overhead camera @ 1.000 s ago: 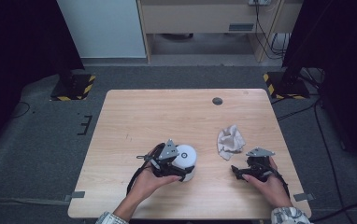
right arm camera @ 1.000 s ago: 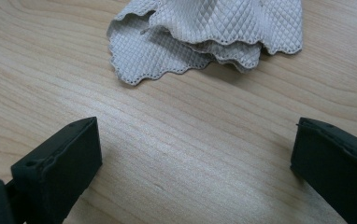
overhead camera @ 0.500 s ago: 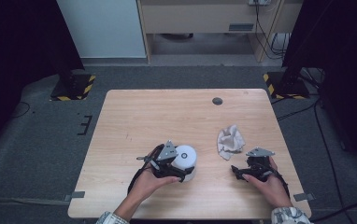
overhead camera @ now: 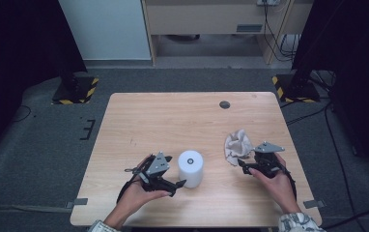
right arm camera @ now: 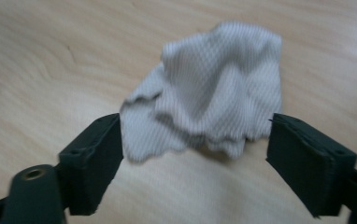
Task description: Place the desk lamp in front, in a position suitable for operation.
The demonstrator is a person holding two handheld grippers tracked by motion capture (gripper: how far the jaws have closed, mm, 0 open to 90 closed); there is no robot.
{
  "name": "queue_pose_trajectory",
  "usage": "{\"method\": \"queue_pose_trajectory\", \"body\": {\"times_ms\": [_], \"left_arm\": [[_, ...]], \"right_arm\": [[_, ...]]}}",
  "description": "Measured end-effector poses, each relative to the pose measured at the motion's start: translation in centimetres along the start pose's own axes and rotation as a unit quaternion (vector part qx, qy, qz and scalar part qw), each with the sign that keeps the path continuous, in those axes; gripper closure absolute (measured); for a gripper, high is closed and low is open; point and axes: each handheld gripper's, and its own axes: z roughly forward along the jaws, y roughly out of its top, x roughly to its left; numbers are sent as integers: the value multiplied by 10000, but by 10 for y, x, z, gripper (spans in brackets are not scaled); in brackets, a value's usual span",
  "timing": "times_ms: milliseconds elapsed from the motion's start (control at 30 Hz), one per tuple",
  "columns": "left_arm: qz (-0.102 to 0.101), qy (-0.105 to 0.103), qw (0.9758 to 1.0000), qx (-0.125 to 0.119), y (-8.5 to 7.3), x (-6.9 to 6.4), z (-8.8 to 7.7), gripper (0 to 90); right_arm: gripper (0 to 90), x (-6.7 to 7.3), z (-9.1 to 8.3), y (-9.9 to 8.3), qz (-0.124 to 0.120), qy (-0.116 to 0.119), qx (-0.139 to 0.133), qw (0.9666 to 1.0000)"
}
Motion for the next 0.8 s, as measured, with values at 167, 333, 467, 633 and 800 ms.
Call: {"method": "queue_pose_trajectory", "body": {"times_ms": [167,333,467,633,800], "left_arm": [[-139,238,9996,52,-13,13,-19,35],[-186,329,9991,166,-24,22,-29,39],[-323,437,9984,145,-27,26,-33,44],[-270,380,9987,211,-26,22,-28,45],[-142,224,9993,270,-24,13,-21,45]], "right_arm": [[341,-8,12,29,15,-24,-185,9998],[218,-9,34,44,17,-84,-111,9999],[215,-7,53,44,52,-144,54,9999],[240,3,71,37,-96,-123,289,9995],[276,7,76,35,-157,-143,406,9990]]}}
